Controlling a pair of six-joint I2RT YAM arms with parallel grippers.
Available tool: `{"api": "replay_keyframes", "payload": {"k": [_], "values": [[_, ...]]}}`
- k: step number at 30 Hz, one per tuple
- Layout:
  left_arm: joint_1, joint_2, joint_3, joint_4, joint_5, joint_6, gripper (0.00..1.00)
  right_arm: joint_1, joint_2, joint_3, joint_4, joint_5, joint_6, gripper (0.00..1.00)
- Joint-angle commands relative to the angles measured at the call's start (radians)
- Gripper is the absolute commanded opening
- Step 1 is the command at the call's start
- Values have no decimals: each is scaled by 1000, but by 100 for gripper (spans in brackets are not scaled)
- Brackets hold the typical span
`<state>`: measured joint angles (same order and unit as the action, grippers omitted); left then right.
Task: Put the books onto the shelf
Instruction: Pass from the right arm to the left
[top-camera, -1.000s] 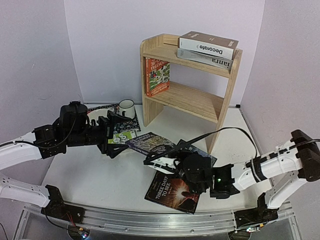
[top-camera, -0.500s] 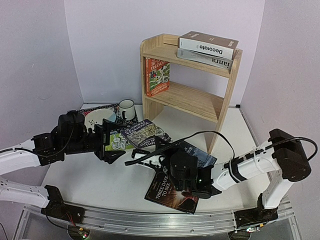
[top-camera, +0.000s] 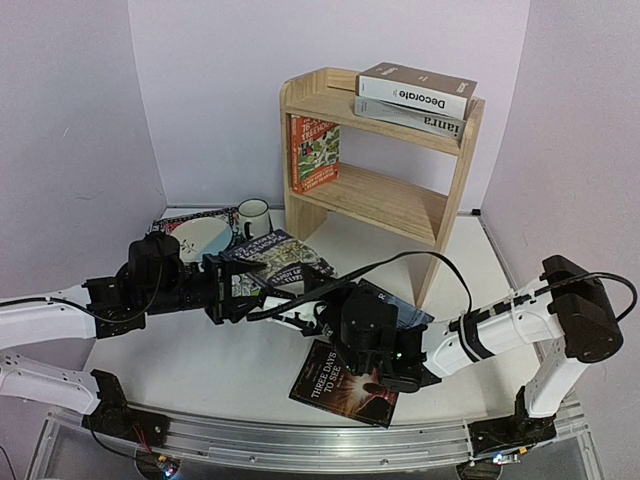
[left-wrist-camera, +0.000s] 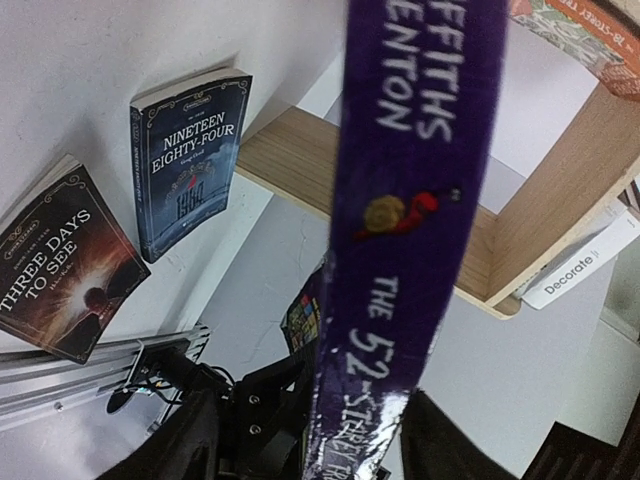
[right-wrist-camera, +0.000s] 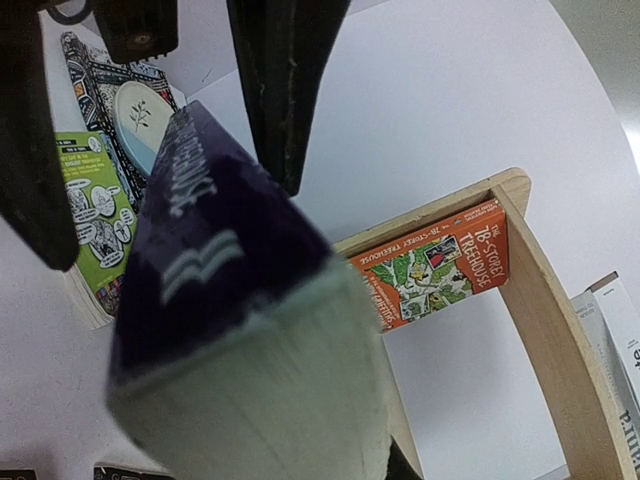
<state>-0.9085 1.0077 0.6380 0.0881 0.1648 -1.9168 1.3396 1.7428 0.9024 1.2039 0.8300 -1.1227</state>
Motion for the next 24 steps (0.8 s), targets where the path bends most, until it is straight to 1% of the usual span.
{"api": "replay_keyframes", "payload": {"k": [1, 3, 5, 7, 13, 16, 17, 18, 20, 21, 22, 24], "values": [[4, 2, 27, 81, 4, -4, 58, 1, -69, 32, 106, 4, 56, 0], [4, 15, 32, 81, 10, -4, 56, 1, -69, 35, 88, 0, 76, 0], [5, 32, 41, 81, 21, -1, 50, 1, -66, 43, 66, -2, 91, 0], [5, 40, 47, 82, 20, 0, 46, 1, -63, 50, 54, -2, 102, 0], [6, 46, 55, 84, 4, 4, 45, 3, -71, 49, 41, -6, 131, 0], [6, 53, 64, 84, 6, 10, 49, 2, -67, 49, 33, -7, 134, 0], [6, 57, 67, 84, 10, 13, 45, 3, -65, 50, 31, -9, 133, 0], [6, 60, 71, 85, 13, 17, 39, 3, -62, 51, 31, -9, 132, 0], [6, 62, 75, 85, 14, 23, 21, 2, -60, 51, 31, -10, 132, 0], [6, 61, 72, 84, 12, 24, 15, 2, -62, 48, 31, -13, 137, 0], [6, 58, 68, 84, 9, 24, 12, 3, -65, 45, 31, -16, 141, 0], [8, 51, 59, 83, -3, 28, 9, 3, -72, 39, 31, -21, 147, 0]]}}
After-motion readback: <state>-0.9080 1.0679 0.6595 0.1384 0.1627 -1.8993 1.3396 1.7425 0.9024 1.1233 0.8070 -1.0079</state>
